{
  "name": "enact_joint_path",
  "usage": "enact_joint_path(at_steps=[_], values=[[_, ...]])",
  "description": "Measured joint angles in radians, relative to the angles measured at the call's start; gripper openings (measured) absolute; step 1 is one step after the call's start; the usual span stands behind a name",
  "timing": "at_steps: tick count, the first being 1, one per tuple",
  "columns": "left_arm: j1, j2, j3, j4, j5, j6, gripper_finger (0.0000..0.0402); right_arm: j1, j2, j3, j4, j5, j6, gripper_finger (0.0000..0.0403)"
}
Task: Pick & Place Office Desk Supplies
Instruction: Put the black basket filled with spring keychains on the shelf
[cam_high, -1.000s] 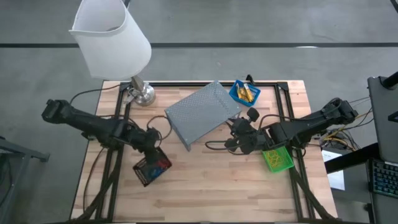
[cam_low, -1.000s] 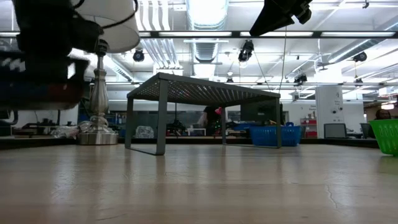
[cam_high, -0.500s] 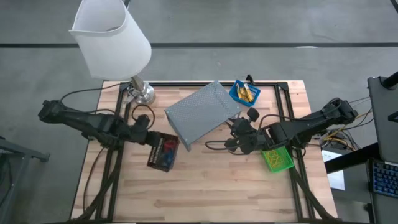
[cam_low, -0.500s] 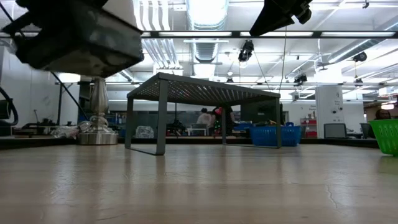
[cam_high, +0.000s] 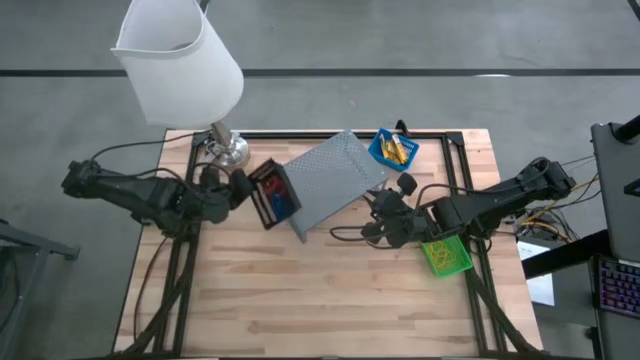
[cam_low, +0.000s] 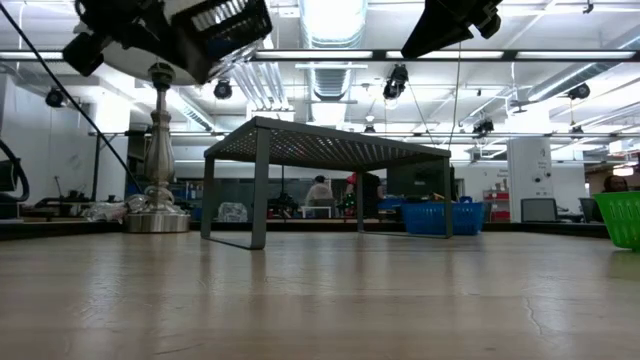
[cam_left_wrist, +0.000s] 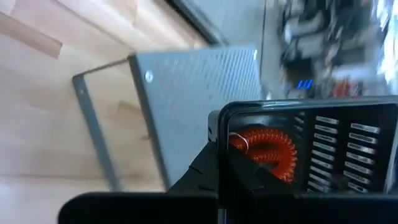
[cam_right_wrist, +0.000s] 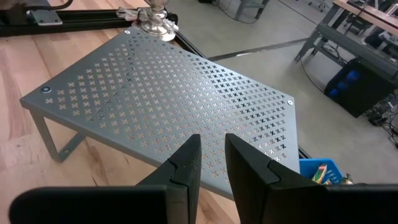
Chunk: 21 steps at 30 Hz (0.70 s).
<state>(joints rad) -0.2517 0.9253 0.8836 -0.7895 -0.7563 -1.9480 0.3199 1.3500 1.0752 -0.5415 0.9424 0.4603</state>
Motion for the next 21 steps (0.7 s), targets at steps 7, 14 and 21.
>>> enact_joint_path(at_steps=[7,14,21], values=[[0.063,0.003,0.040,-0.024,0.017,-0.060,0.0003,0.000,0.000,0.000,0.000,0.000,0.000,0.0068],[0.181,0.082,0.174,-0.149,0.249,-0.036,0.0003,0.000,0.000,0.000,0.000,0.000,0.000,0.0068],[0.300,0.204,0.333,-0.282,0.395,0.045,0.0003,0.000,0.000,0.000,0.000,0.000,0.000,0.0068]])
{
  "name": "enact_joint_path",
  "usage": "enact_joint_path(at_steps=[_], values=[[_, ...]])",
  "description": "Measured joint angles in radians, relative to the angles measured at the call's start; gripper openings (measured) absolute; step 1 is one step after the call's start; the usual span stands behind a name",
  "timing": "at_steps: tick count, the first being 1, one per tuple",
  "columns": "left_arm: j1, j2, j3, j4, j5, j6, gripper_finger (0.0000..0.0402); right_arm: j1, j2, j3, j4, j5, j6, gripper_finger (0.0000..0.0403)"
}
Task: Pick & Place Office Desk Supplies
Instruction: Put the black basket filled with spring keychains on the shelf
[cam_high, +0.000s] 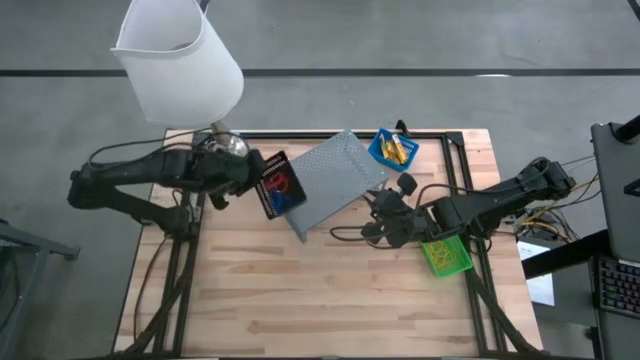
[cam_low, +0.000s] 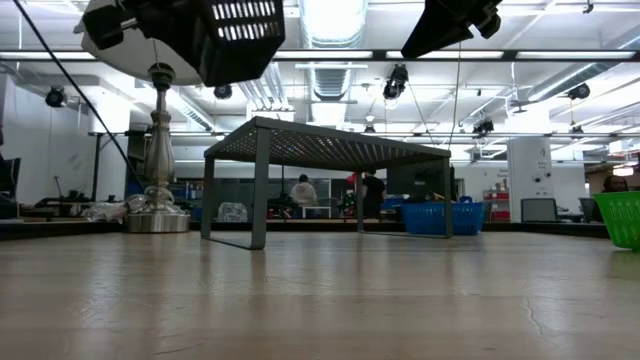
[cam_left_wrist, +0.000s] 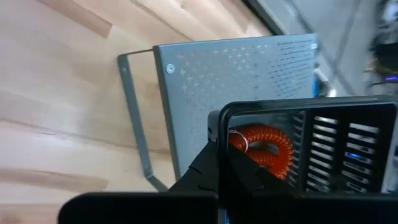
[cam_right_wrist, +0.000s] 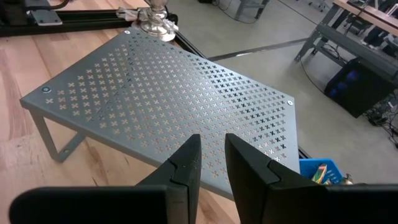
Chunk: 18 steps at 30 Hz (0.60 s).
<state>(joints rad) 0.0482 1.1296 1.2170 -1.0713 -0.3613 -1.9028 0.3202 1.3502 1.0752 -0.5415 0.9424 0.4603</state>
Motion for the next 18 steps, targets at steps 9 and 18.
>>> enact_joint_path(at_steps=[9,18], values=[[0.119,0.115,0.074,-0.052,0.170,0.044,0.0003,0.000,0.000,0.000,0.000,0.000,0.000,0.0068],[0.122,0.173,0.073,-0.035,0.162,-0.011,0.0012,0.000,0.000,0.000,0.000,0.000,0.000,0.0068]])
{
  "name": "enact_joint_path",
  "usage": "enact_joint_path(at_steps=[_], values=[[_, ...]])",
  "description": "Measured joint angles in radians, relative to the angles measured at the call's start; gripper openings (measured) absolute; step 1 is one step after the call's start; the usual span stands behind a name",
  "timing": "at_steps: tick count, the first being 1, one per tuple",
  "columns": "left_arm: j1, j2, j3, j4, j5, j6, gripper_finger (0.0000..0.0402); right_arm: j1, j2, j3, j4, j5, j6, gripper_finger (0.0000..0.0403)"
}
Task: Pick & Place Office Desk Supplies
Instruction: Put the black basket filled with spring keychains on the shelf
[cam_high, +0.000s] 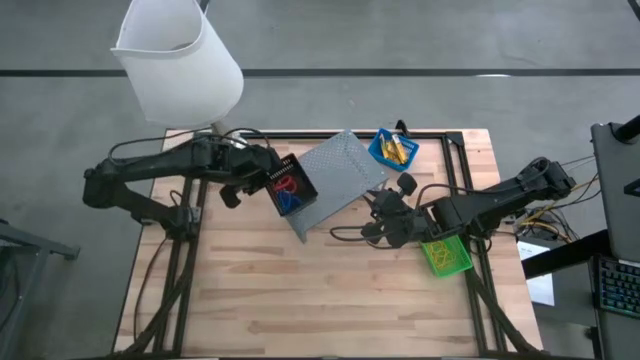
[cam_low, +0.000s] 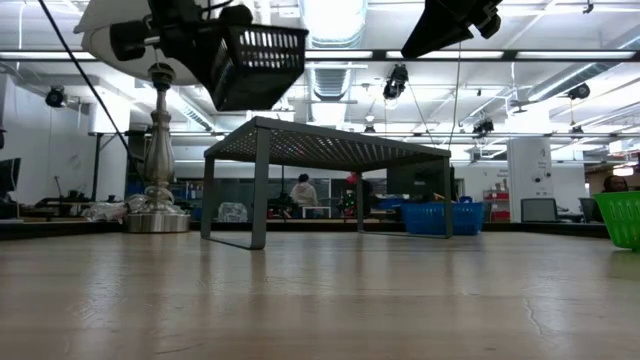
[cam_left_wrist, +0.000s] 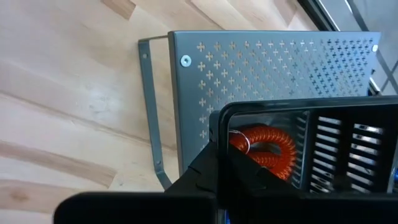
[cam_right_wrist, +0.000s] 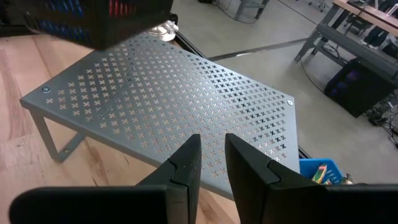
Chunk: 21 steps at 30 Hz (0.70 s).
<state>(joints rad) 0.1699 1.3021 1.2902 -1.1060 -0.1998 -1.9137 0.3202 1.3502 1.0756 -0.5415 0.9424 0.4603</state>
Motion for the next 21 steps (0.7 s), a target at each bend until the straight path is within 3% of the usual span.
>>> enact_joint_path(at_steps=[21], values=[[0.000,0.110,-0.011,0.025,-0.017,0.029,0.0013,0.000,0.000,0.000,0.000,0.000,0.000,0.0068]])
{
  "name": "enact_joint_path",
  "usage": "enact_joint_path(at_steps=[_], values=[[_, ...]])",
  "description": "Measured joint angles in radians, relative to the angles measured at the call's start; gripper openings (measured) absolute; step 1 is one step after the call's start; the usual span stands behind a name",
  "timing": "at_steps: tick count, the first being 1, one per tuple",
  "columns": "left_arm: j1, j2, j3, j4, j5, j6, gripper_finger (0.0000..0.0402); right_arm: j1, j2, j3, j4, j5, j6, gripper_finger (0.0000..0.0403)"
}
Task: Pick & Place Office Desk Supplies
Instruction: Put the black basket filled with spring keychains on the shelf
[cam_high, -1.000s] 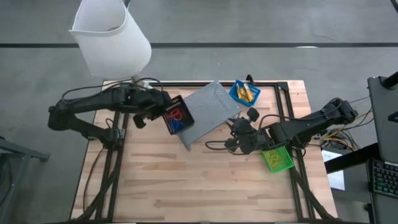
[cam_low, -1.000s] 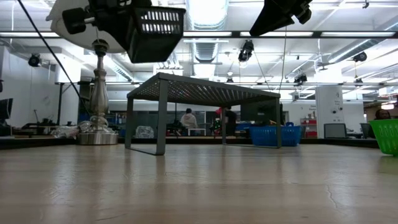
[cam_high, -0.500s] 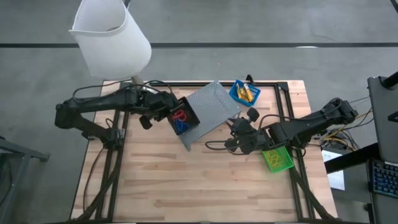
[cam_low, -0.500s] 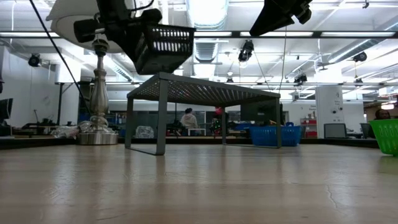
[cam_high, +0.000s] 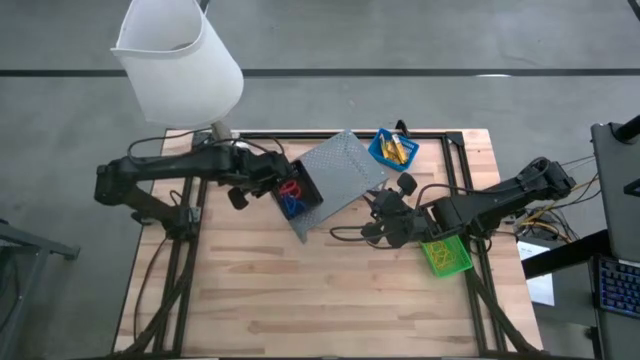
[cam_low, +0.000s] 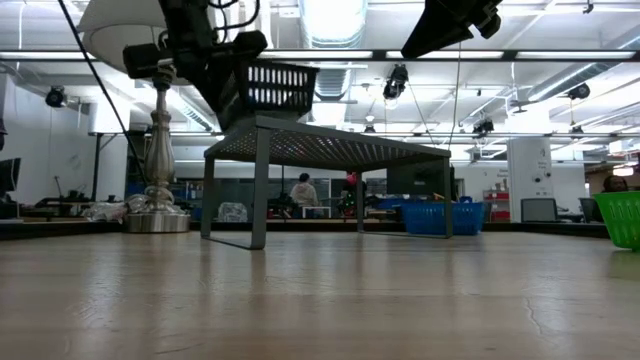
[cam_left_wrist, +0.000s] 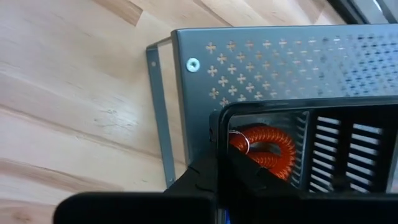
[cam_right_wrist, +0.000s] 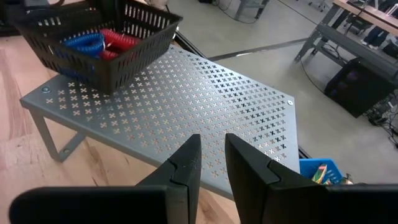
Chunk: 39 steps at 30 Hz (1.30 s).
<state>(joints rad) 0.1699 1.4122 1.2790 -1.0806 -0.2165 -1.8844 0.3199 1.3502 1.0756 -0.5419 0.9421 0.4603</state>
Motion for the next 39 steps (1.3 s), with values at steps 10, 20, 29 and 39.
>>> enact_joint_path(at_steps=[10,20,29,39], values=[[0.002,0.000,-0.046,0.018,-0.004,-0.005,0.0018,0.000,0.000,0.000,0.000,0.000,0.000,0.0068],[0.002,-0.001,-0.049,0.018,-0.004,-0.050,0.0019,0.000,0.000,0.000,0.000,0.000,0.000,0.0068],[0.005,-0.001,-0.049,0.017,-0.045,-0.011,0.0030,0.000,0.000,0.000,0.000,0.000,0.000,0.0068],[0.005,-0.002,-0.049,0.037,-0.045,0.054,0.0087,0.000,0.000,0.000,0.000,0.000,0.000,0.0068]])
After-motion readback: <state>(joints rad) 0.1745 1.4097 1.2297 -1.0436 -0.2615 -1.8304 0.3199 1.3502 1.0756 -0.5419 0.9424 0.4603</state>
